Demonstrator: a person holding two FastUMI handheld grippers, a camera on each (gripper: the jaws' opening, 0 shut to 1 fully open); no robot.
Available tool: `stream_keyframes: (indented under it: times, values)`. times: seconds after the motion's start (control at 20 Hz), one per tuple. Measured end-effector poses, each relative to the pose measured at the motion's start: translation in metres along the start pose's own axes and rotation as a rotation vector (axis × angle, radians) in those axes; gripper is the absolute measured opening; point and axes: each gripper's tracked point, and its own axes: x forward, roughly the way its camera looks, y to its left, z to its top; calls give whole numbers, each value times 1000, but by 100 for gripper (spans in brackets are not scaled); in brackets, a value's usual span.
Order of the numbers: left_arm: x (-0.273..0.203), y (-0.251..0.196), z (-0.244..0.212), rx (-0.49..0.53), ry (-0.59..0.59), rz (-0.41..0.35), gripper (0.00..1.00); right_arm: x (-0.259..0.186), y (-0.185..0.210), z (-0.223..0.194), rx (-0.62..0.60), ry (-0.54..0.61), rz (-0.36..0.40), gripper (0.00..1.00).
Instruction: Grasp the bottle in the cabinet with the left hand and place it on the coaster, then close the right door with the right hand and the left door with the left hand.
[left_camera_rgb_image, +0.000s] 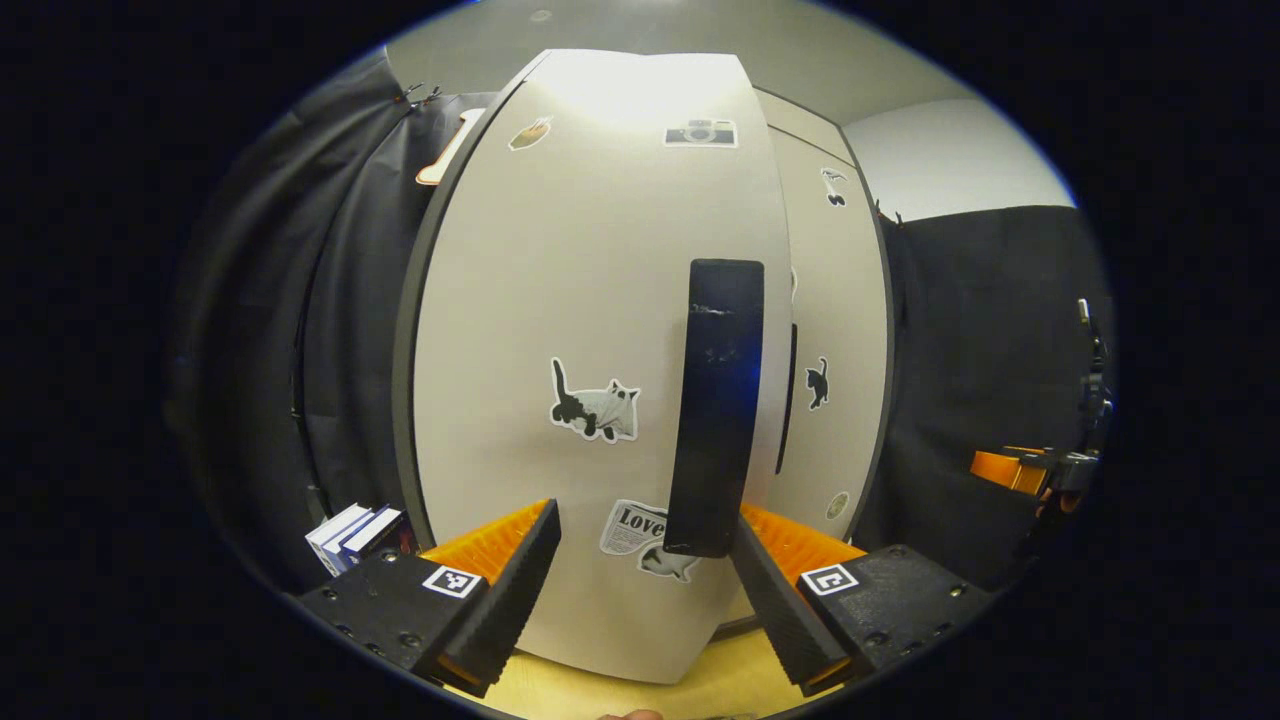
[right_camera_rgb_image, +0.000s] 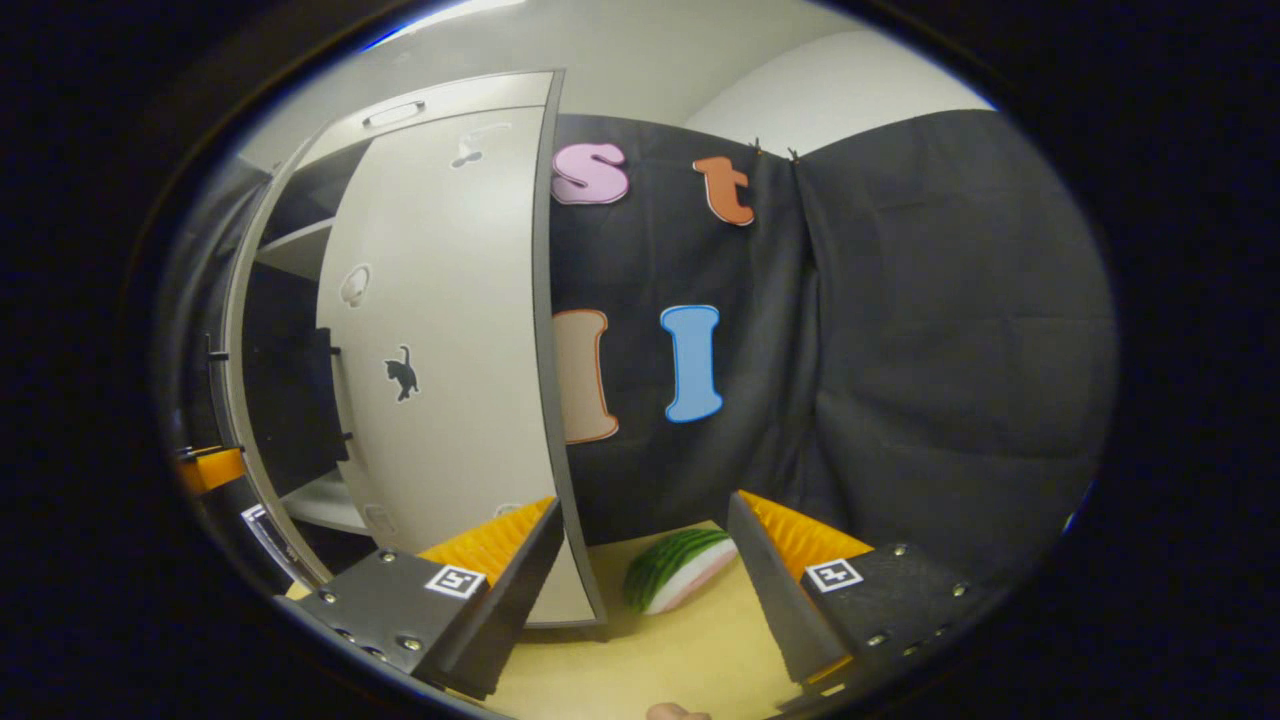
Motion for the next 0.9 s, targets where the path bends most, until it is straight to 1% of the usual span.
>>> stream_keyframes:
  times: [0.15,0.2,0.25,0.4,0.6,0.65,0.9]
  values:
    - [18,-3,-2,-5,4,0,100,0,-9,-1,4,3,-14,100]
    - [24,-4,-1,6,1,5,100,0,-11,-2,6,3,-17,97]
    - [28,-5,-1,21,0,13,100,0,-13,-2,7,2,-21,100]
    - [39,-6,-1,51,3,29,100,0,-23,-2,6,-1,-37,100]
    - [58,-8,-1,15,13,22,100,1,-35,-8,16,11,-63,100]
    - [60,-7,-2,8,16,28,100,2,-37,-9,16,14,-70,100]
    - [73,-6,-3,38,11,72,100,1,-56,-9,10,11,-92,100]
